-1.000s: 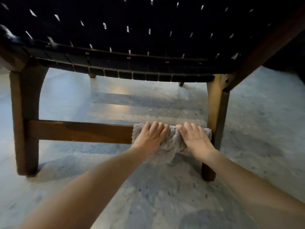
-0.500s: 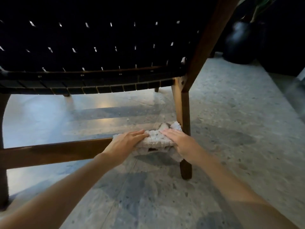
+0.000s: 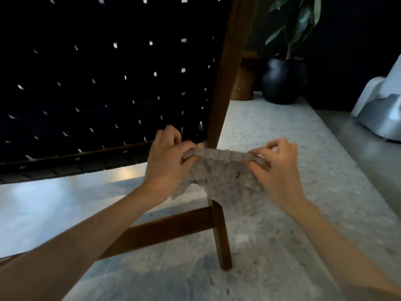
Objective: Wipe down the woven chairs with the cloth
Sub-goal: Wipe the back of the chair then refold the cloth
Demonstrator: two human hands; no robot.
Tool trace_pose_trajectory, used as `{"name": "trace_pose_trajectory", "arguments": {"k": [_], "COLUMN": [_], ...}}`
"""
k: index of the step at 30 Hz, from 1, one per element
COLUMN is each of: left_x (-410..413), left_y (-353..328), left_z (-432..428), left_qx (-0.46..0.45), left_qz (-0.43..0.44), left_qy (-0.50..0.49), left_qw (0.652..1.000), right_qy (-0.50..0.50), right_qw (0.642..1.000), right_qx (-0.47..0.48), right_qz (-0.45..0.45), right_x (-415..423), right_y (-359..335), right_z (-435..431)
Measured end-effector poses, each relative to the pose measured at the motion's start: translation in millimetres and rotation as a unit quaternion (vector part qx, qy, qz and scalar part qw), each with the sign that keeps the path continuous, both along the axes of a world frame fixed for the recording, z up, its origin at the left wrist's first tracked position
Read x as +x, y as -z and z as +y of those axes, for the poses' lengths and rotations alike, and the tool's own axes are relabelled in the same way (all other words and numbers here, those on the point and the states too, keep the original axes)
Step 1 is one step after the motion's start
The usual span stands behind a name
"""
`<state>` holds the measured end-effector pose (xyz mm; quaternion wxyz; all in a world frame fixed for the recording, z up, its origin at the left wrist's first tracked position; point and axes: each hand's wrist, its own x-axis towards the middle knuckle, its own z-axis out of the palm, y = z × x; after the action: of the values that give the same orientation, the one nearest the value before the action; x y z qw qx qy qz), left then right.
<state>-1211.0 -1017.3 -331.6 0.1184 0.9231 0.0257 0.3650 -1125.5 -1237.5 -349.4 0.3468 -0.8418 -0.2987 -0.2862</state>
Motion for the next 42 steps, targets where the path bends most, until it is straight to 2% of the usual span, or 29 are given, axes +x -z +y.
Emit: {"name": "trace_pose_trajectory", "arguments": {"k": [2, 4, 7, 10, 16, 21, 26, 31, 36, 39, 42], "left_x": [0.1, 1.5, 3.2, 4.7, 19.8, 32.2, 40.8, 44.7, 49.9, 53.4, 60.3], "left_y": [-23.4, -47.3, -83.8, -117.0, -160.0, -148.1, -120.6, -65.6, -5.9, 29.1, 55.2], "left_z": [-12.0, -23.0, -36.4, -49.1, -63.9, -73.4, -69.9, -59.9, -48.3, -46.0, -46.9], "left_qx": [-0.049, -0.150, -0.284, -0.376, -0.475, -0.433, -0.420, -0.452, -0.458, -0.449, -0.466], "left_qz": [-0.022, -0.042, -0.140, -0.233, -0.270, -0.266, -0.265, -0.181, -0.072, -0.037, -0.023], "left_qy": [-0.032, -0.045, -0.028, -0.008, 0.063, 0.097, 0.084, 0.034, -0.046, -0.078, -0.108], "left_qw": [0.998, 0.987, 0.948, 0.897, 0.835, 0.856, 0.864, 0.873, 0.885, 0.889, 0.878], "right_qy": [0.037, 0.024, -0.024, -0.120, -0.169, -0.264, -0.279, -0.283, -0.232, -0.189, -0.179], "right_qw": [0.998, 0.999, 0.994, 0.957, 0.906, 0.875, 0.877, 0.883, 0.908, 0.912, 0.908], "right_qx": [-0.017, -0.002, 0.106, 0.263, 0.389, 0.399, 0.386, 0.355, 0.285, 0.254, 0.231], "right_qz": [-0.040, -0.031, -0.021, 0.034, 0.011, 0.079, 0.063, 0.120, 0.201, 0.261, 0.301], "right_x": [-0.8, -2.5, -9.1, -17.1, -17.6, -16.7, -12.7, -3.2, 15.7, 28.0, 36.5], "right_y": [-30.9, -62.2, -105.9, -147.0, -195.1, -186.9, -152.0, -95.3, -23.7, 10.0, 36.9], "right_z": [-1.4, -0.9, 5.0, 13.7, 41.5, 65.7, 73.8, 80.9, 91.2, 101.4, 107.4]}}
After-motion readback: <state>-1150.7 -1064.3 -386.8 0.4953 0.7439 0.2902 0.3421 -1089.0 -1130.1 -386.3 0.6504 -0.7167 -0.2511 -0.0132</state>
